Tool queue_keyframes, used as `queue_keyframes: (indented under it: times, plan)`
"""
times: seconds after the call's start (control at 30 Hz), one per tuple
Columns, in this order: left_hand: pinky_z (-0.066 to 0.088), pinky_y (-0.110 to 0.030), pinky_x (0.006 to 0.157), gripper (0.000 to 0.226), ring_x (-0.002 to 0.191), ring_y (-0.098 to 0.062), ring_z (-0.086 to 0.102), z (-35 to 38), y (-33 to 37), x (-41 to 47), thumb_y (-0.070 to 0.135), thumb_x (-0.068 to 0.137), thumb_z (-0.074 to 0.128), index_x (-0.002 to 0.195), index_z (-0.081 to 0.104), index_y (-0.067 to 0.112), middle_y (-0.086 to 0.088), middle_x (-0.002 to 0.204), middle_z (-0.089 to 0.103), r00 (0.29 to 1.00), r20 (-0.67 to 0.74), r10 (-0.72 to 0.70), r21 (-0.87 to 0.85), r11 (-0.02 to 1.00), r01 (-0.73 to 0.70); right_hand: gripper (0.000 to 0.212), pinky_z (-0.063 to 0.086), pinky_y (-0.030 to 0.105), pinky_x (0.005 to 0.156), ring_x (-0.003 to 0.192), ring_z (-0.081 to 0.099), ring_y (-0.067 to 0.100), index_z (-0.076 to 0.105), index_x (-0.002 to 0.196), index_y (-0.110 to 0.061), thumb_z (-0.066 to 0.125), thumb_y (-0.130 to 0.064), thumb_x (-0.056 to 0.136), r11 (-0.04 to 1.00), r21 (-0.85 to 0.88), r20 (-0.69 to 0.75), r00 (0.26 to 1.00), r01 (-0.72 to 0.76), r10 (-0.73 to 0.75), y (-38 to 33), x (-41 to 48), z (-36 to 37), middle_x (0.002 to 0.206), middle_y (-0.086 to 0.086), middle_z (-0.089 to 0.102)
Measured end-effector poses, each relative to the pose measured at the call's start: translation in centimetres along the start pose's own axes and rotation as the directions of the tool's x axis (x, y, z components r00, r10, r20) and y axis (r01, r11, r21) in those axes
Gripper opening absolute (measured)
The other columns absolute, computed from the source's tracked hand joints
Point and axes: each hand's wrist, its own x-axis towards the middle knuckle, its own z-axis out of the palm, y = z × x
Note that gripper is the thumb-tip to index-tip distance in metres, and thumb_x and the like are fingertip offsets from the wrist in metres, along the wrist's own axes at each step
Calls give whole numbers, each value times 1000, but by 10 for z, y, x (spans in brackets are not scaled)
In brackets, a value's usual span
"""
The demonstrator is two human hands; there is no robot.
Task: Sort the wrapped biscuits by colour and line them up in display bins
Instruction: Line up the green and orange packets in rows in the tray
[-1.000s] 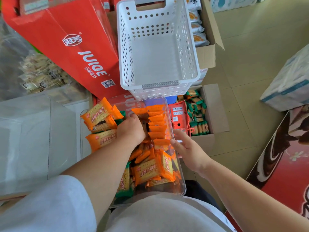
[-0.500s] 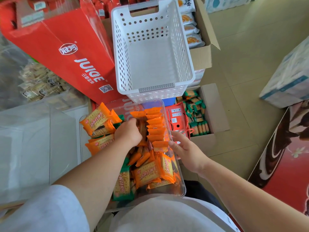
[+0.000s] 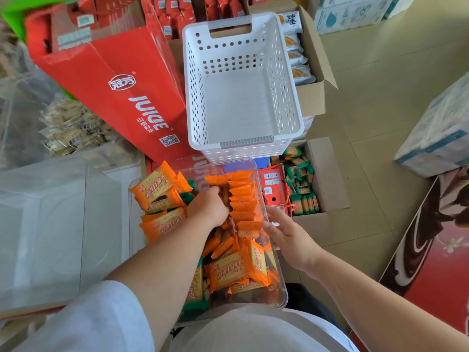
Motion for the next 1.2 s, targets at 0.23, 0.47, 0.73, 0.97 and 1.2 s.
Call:
queue_keyframes:
  times: [0.23,0.47,0.73,0.97,1.2]
  plan:
    - [54,-37,78,43,99,-31,63,-15,-13,-8,25,88,67,130,59,23,-4,115,67,999,-25,43,-119,992,-46,54,53,46,100,119,62,16,39,140,-48,44,-67,90,1000,-8,-13,1000,-2,2,4,-1,-1,135,-7,60]
    - [45,-33,63,30,81,-22,61,-32,-22,-19,24,86,73,112,58,24,5,91,64,977,-139,165,-169,968,-187,49,53,44,100,116,63,15,41,136,-51,44,-66,89,1000,-32,-31,1000,0,-1,3,-2,0,133,-6,62]
    - [51,-40,79,31,100,-33,60,-28,-29,-13,8,92,67,121,59,17,-8,121,55,905,-175,388,62,922,-383,54,53,46,100,116,64,15,40,143,-46,42,-65,92,998,-69,-52,999,-3,-1,1,-3,4,136,-6,61]
    - [53,-41,81,62,110,-30,61,-35,-30,-5,-3,89,62,135,47,37,-4,131,61,907,-42,419,23,908,-419,51,51,49,102,120,62,17,37,146,-45,41,-61,98,992,-123,-79,997,-21,12,2,-3,3,138,-6,61]
    - [49,-35,99,57,118,-17,61,-37,-36,-4,-6,89,55,127,52,36,4,125,69,919,-47,392,-228,891,-392,46,54,45,95,108,65,11,33,149,-39,42,-45,105,943,-328,-178,977,49,-113,-4,2,10,139,-9,52]
